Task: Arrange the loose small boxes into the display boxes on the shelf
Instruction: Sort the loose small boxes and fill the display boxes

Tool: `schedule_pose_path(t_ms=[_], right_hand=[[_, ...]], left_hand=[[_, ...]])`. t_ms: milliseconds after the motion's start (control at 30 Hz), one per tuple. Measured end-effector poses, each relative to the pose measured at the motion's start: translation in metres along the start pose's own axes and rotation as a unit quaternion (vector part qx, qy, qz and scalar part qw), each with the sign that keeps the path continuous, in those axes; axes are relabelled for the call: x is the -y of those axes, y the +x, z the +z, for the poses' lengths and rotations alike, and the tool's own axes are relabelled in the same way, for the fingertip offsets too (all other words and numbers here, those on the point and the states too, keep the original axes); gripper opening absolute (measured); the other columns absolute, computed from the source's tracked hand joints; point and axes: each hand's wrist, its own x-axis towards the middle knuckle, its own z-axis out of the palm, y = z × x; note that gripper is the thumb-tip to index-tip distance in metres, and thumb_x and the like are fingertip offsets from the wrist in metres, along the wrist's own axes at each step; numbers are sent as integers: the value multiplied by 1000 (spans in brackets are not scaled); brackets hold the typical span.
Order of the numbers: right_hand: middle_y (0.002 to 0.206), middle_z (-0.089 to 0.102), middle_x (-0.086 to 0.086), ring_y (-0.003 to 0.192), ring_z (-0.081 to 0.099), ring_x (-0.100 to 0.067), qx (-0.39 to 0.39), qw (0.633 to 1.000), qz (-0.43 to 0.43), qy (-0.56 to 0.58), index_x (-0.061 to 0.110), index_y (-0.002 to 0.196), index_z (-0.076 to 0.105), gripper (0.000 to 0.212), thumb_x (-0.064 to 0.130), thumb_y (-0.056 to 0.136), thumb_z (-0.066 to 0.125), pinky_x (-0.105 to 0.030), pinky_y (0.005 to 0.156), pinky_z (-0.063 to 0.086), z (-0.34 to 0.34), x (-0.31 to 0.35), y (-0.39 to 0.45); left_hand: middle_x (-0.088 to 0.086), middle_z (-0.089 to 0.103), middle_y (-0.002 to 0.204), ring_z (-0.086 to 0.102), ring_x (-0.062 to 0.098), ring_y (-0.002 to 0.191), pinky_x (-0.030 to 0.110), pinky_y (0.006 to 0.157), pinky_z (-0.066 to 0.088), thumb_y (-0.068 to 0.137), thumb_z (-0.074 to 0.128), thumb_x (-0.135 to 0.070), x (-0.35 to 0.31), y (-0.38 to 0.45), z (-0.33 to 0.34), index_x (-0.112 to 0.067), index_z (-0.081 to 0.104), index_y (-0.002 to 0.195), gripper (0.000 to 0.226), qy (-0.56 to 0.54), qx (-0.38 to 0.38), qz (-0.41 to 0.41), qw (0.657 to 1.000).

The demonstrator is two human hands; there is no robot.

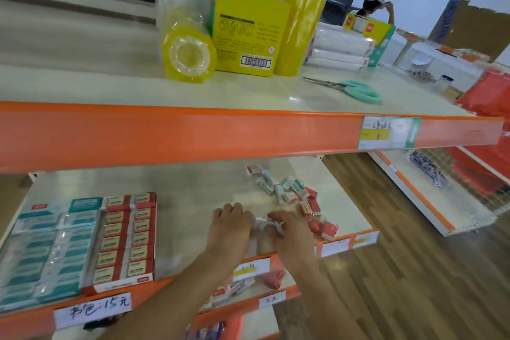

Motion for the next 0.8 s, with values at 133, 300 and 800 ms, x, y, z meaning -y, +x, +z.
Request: schedule_pose_path(t_ms=[133, 300, 800], right_hand=[[101, 69, 11, 86, 61, -6, 2, 997, -62, 37, 26, 107, 69, 17, 26, 91, 65, -22, 77, 49, 4, 5, 3], [96, 59, 25, 87, 57, -3, -3, 996, -60, 64, 30, 110, 68, 27, 33, 83, 74, -25, 76, 48, 7, -6, 0], [106, 60, 18, 100, 53, -10, 54, 994, -80, 47, 31, 117, 66, 40, 21, 80, 76, -29, 87, 47, 4, -8, 3]], left_hand=[[-9, 50, 103, 47, 18, 100, 31, 81, 34, 81, 60, -30, 27, -13, -6, -32, 54, 99, 19, -80, -15, -60, 995], [-1, 61, 96, 56, 23, 89, 35, 72, 47, 74, 71, -21, 30, -36, -1, -21, 64, 104, 31, -182, -106, -71, 975], [-16, 46, 88, 58, 7, 80, 25, 67, 51, 88, 58, -33, 35, -46, -4, -37, 53, 118, 31, -277, -133, -168, 937]])
